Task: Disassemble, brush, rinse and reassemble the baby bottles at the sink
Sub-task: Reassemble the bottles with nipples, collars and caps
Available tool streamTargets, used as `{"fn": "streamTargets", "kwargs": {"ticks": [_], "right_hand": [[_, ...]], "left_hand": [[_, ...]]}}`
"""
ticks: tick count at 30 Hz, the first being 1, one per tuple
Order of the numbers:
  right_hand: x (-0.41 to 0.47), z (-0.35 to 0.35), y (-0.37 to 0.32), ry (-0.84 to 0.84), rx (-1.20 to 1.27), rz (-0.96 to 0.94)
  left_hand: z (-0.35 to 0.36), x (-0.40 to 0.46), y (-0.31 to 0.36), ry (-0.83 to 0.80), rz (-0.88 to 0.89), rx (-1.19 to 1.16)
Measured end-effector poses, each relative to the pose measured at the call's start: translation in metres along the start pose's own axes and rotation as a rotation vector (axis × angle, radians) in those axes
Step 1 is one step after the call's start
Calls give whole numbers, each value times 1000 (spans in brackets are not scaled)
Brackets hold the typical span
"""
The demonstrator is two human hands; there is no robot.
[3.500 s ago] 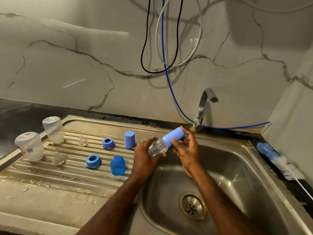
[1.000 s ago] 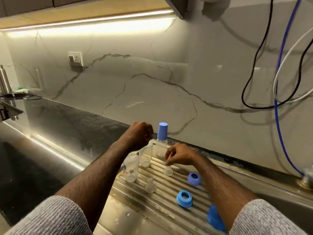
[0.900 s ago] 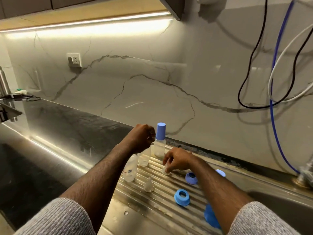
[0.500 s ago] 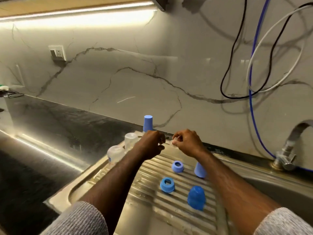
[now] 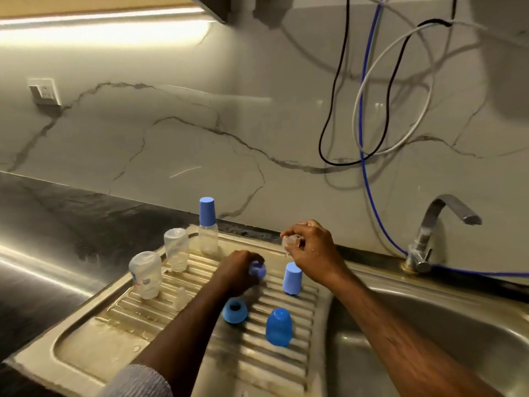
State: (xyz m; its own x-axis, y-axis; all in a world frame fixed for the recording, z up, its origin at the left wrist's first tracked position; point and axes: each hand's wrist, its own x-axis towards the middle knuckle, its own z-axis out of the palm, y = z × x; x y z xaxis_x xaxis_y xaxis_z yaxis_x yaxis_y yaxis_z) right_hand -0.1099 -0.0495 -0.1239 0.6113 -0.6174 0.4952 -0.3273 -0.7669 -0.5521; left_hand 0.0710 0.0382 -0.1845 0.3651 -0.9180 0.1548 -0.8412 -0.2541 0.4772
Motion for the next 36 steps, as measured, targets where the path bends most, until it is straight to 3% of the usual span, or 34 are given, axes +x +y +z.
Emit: {"fn": "streamTargets", "kwargs": {"ticks": [4, 8, 12, 19, 27, 30, 34, 36], "right_hand": [[-23, -11, 10, 75, 152, 68], [-57, -21, 33, 157, 247, 184], [-101, -37, 60, 222, 322, 317], [-139, -58, 90, 220, 462, 357], [-138, -65, 114, 245, 800, 502], [-140, -65, 114, 200, 851, 515], [-140, -66, 113, 133, 1102, 551], [-140, -66, 112, 119, 1026, 506]], "left_hand": [[-16, -13, 26, 358, 9, -329], [-12, -31, 80, 465, 128, -543], [34, -51, 133, 434, 194, -743], [113, -62, 174, 281, 186, -789], [121, -58, 175, 218, 135, -770], [122, -55, 172, 197, 149, -748], [125, -50, 165, 183, 129, -667], [126, -50, 165, 179, 126, -633]]}}
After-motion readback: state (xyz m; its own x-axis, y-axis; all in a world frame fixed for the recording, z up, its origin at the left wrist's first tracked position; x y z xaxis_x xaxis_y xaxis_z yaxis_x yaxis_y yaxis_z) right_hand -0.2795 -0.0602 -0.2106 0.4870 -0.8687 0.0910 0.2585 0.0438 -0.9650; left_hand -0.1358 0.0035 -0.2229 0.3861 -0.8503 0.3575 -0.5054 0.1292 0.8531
